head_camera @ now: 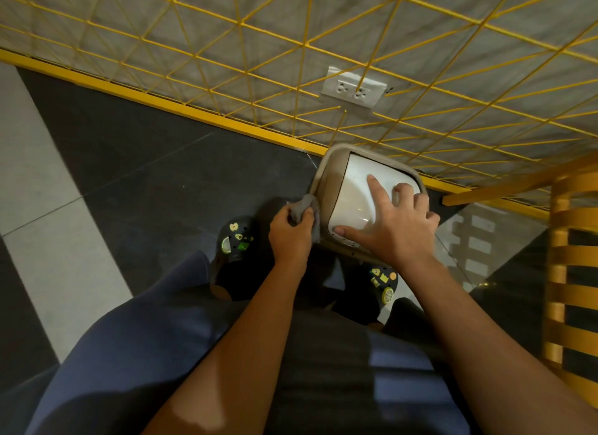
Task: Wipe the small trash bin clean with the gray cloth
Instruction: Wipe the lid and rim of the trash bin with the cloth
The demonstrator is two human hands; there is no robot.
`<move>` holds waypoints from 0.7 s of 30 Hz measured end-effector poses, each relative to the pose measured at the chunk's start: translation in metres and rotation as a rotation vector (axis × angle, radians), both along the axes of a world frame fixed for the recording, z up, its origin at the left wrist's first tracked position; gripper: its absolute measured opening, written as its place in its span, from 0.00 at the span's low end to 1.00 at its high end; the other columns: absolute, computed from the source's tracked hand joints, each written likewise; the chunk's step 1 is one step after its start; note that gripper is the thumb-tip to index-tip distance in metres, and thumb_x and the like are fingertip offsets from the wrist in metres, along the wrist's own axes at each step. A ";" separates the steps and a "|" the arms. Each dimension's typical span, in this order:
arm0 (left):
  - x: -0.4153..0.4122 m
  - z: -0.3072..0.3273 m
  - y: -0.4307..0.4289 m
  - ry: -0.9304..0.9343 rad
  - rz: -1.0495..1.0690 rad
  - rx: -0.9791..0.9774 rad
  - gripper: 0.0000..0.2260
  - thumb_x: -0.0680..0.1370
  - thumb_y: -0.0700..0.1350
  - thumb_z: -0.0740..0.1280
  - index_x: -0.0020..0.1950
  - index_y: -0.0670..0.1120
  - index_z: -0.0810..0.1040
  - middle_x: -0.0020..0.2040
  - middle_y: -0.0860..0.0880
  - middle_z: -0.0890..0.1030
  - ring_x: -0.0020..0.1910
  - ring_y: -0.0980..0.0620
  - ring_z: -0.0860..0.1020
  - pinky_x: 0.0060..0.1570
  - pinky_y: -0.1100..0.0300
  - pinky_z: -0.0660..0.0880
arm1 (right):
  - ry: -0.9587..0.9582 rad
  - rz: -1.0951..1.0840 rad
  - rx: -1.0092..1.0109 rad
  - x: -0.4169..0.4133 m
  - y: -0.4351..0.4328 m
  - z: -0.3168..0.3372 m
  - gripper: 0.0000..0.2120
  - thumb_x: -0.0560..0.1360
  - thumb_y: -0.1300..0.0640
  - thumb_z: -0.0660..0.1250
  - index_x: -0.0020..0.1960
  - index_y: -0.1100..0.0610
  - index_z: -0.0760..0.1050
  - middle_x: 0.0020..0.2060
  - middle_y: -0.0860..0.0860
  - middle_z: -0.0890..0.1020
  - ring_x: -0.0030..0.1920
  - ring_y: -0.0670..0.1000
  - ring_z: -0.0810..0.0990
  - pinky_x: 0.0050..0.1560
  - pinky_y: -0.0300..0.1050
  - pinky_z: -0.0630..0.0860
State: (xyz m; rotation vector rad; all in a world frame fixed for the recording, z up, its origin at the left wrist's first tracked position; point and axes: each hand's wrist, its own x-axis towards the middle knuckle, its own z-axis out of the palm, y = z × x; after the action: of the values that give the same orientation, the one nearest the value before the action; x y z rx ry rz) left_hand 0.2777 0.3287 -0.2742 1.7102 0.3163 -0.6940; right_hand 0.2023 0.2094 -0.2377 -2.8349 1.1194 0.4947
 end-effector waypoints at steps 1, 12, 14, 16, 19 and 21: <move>-0.003 0.003 -0.001 -0.009 -0.003 -0.006 0.03 0.75 0.43 0.67 0.45 0.50 0.74 0.44 0.53 0.77 0.47 0.54 0.75 0.51 0.59 0.74 | -0.006 0.003 -0.004 0.000 0.000 0.000 0.49 0.61 0.23 0.59 0.74 0.43 0.49 0.67 0.57 0.63 0.65 0.61 0.64 0.58 0.59 0.67; -0.022 0.006 -0.005 -0.248 -0.039 0.060 0.12 0.76 0.44 0.66 0.58 0.42 0.76 0.56 0.45 0.77 0.53 0.54 0.75 0.47 0.72 0.70 | 0.091 0.025 0.098 0.004 -0.006 0.016 0.48 0.62 0.23 0.57 0.75 0.42 0.46 0.70 0.57 0.59 0.68 0.61 0.60 0.60 0.60 0.66; -0.026 0.004 -0.003 -0.192 0.013 0.076 0.13 0.76 0.45 0.66 0.59 0.43 0.75 0.56 0.45 0.77 0.53 0.53 0.74 0.50 0.65 0.71 | 0.091 0.024 0.252 0.004 -0.019 0.025 0.45 0.64 0.26 0.58 0.75 0.41 0.46 0.70 0.55 0.58 0.69 0.60 0.56 0.64 0.61 0.63; -0.032 0.002 -0.001 -0.144 0.069 0.097 0.12 0.76 0.45 0.65 0.58 0.43 0.74 0.56 0.44 0.77 0.53 0.52 0.75 0.53 0.61 0.71 | 0.034 0.000 0.424 0.000 -0.037 0.034 0.43 0.66 0.32 0.63 0.75 0.41 0.48 0.70 0.55 0.58 0.71 0.59 0.53 0.68 0.60 0.58; -0.043 0.004 -0.004 -0.130 0.111 0.119 0.12 0.77 0.45 0.64 0.58 0.41 0.73 0.55 0.43 0.77 0.52 0.50 0.75 0.52 0.59 0.73 | 0.009 -0.026 0.483 -0.013 -0.063 0.039 0.44 0.67 0.42 0.71 0.75 0.42 0.49 0.72 0.56 0.55 0.72 0.60 0.51 0.71 0.58 0.55; -0.046 0.006 -0.009 -0.124 0.117 0.120 0.13 0.77 0.45 0.64 0.59 0.41 0.72 0.56 0.42 0.76 0.54 0.48 0.75 0.54 0.57 0.73 | 0.040 -0.085 0.494 -0.022 -0.074 0.037 0.46 0.67 0.45 0.73 0.75 0.42 0.48 0.74 0.56 0.52 0.74 0.61 0.51 0.71 0.58 0.56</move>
State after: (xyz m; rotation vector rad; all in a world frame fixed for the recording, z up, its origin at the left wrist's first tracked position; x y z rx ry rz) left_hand 0.2316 0.3198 -0.2677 1.8238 0.3741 -0.4897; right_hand 0.1799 0.1355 -0.2011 -2.3523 0.9549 0.7097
